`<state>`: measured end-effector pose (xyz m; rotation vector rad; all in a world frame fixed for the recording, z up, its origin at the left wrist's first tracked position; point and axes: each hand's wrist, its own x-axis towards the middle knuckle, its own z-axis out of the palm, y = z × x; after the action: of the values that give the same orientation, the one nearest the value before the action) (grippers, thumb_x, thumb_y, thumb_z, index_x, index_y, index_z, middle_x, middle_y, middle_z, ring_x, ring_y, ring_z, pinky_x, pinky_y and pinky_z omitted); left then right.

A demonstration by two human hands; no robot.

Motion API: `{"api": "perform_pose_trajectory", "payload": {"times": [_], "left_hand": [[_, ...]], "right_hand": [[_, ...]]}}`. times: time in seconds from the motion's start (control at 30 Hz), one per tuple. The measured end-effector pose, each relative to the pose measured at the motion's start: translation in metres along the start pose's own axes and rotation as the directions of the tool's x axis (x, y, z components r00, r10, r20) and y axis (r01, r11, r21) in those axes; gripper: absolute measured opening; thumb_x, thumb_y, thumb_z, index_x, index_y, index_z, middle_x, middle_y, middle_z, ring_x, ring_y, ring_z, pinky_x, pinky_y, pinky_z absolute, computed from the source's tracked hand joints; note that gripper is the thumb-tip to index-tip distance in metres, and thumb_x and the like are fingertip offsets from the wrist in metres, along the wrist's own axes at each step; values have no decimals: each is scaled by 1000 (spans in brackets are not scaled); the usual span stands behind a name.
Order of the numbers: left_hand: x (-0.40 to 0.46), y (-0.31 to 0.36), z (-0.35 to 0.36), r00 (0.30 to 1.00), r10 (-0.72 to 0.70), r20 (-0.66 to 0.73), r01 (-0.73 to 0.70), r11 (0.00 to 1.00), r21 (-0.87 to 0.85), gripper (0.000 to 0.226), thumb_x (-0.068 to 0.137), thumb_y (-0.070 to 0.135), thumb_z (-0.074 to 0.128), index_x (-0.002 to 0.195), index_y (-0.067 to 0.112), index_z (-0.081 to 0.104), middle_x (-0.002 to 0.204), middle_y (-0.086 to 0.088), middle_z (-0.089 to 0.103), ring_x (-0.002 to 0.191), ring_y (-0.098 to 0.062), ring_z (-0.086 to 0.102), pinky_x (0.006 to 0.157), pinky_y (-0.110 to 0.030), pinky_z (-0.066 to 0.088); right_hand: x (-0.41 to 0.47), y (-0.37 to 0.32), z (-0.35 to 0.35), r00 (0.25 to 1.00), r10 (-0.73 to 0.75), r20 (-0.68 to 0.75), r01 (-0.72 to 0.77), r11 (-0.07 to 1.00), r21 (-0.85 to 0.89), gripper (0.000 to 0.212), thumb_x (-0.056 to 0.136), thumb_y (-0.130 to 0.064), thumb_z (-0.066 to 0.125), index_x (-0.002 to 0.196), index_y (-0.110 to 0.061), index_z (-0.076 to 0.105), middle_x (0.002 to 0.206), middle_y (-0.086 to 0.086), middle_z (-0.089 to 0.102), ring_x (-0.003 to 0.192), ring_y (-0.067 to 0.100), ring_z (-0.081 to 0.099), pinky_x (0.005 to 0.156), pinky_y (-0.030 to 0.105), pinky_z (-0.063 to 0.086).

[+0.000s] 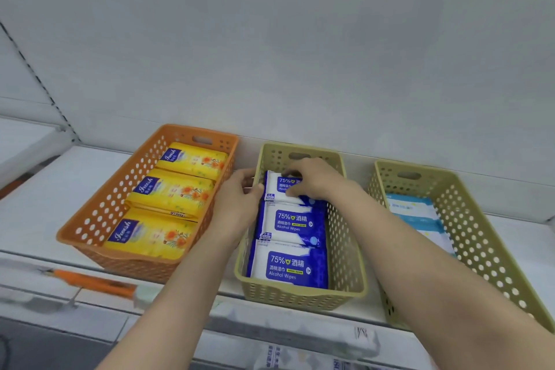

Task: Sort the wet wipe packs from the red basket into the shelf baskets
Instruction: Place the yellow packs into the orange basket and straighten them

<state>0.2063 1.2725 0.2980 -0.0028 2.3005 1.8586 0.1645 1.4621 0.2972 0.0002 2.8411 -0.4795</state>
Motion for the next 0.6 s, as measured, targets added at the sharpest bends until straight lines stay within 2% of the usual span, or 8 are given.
{"api": "perform_pose_trajectory", "payload": {"times": [0.13,0.27,0.37,0.5,0.6], "left_hand": [[0,0,2,1000,6,-14,-5,1000,23,27,98,23,54,125,25,54,103,12,62,86,-1,61,59,-19,49],[0,0,4,1000,21,-20,-20,998,59,29,98,24,53,127,23,54,113,6,64,90,-3,62,62,-20,50],[0,0,4,999,28,-20,-27,996,87,30,99,24,53,128,22,54,116,6,64,89,-2,62,61,-18,49],[-1,3,6,999,46,-24,-42,986,163,31,99,24,52,130,23,53,111,10,61,80,5,57,50,-7,41],[-1,4,7,998,63,-29,-55,976,210,33,99,23,52,132,21,52,119,6,62,79,6,55,54,-9,39]], "right_hand": [[1,0,3,1000,-32,-1,32,998,57,47,80,-33,76,125,-30,62,126,-4,62,92,20,69,82,35,58],[3,3,9,999,11,-38,-8,995,102,51,82,-37,76,129,-27,58,127,-2,62,98,16,64,82,32,55],[5,2,8,999,14,-42,-12,998,58,52,83,-39,75,130,-26,57,128,0,62,105,18,62,85,34,53],[7,2,9,998,26,-61,-25,1000,17,51,84,-41,72,131,-26,57,130,2,61,115,21,58,91,37,51],[7,-1,8,998,17,-57,-19,999,-26,53,85,-41,71,133,-24,57,132,2,60,118,23,56,91,36,50]]}}
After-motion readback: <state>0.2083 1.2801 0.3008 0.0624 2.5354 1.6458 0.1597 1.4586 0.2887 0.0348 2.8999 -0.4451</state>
